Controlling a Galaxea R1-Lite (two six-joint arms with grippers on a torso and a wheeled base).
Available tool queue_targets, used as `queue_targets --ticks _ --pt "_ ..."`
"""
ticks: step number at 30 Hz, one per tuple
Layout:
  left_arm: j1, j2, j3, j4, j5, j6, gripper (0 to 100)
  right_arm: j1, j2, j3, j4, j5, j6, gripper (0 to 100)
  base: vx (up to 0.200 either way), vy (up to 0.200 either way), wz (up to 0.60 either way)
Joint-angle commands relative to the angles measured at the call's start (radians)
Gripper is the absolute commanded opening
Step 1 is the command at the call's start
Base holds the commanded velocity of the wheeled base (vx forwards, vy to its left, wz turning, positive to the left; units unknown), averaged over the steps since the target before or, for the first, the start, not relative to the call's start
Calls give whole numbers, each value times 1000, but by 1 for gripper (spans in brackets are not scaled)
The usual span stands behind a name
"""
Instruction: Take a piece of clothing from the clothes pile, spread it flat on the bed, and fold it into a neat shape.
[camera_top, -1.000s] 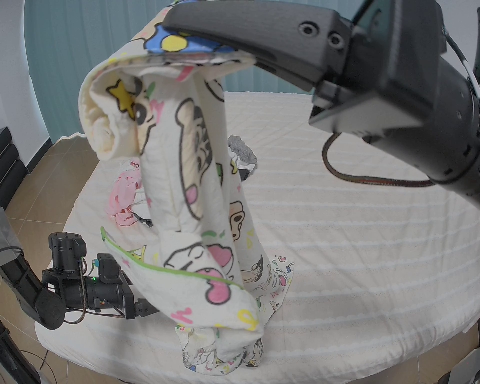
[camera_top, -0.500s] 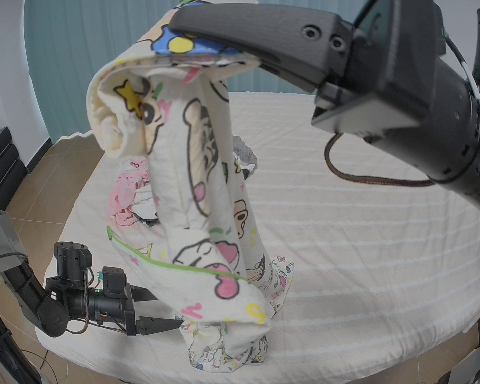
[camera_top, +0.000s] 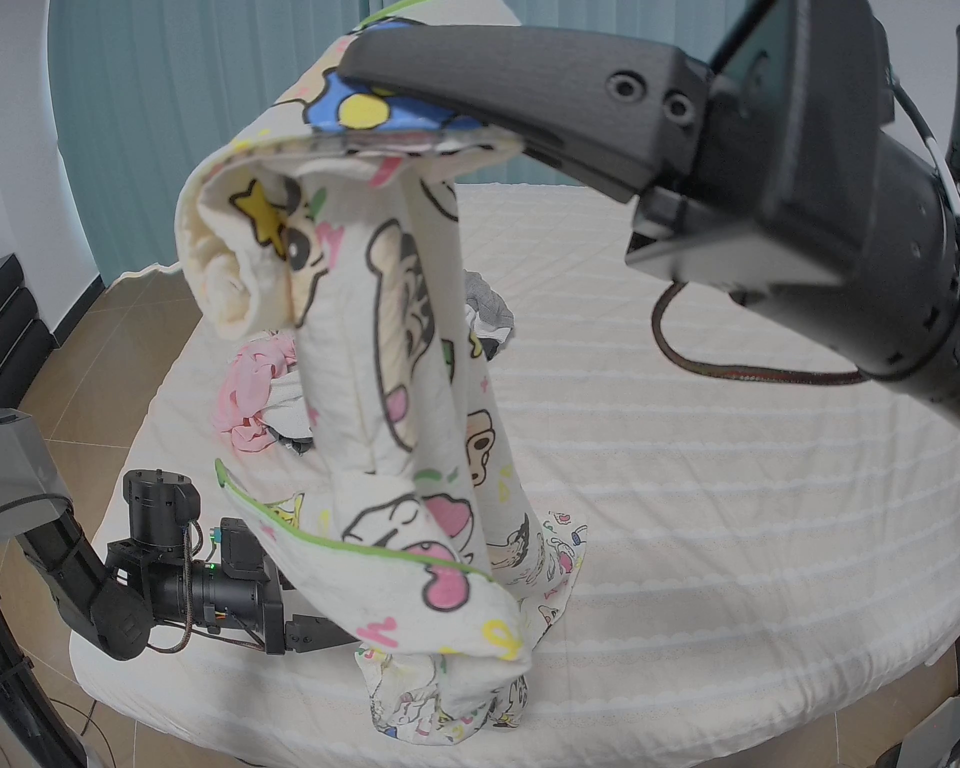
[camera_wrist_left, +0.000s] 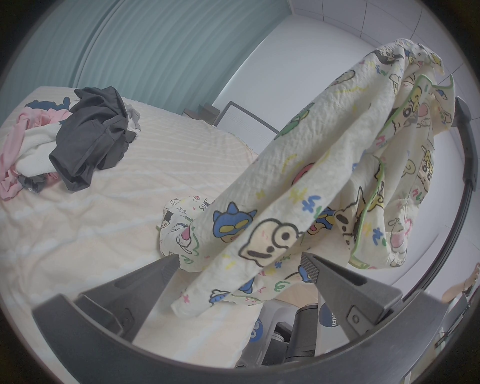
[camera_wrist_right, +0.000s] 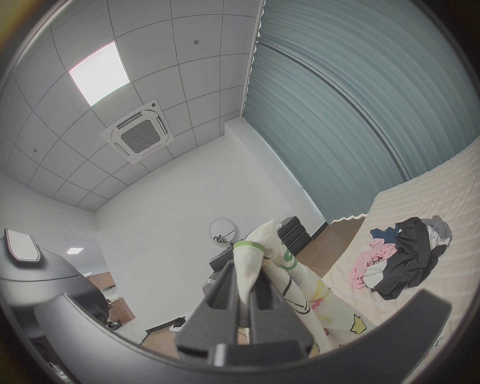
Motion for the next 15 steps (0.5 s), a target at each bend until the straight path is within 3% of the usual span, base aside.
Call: queue_targets --ticks 1,15 --pt "1 25 -17 0 -5 -2 100 2 -4 5 -1 1 0 0 0 0 0" --pt "3 79 -34 -11 -112 -2 100 3 -1 1 -4 2 0 0 0 0 0"
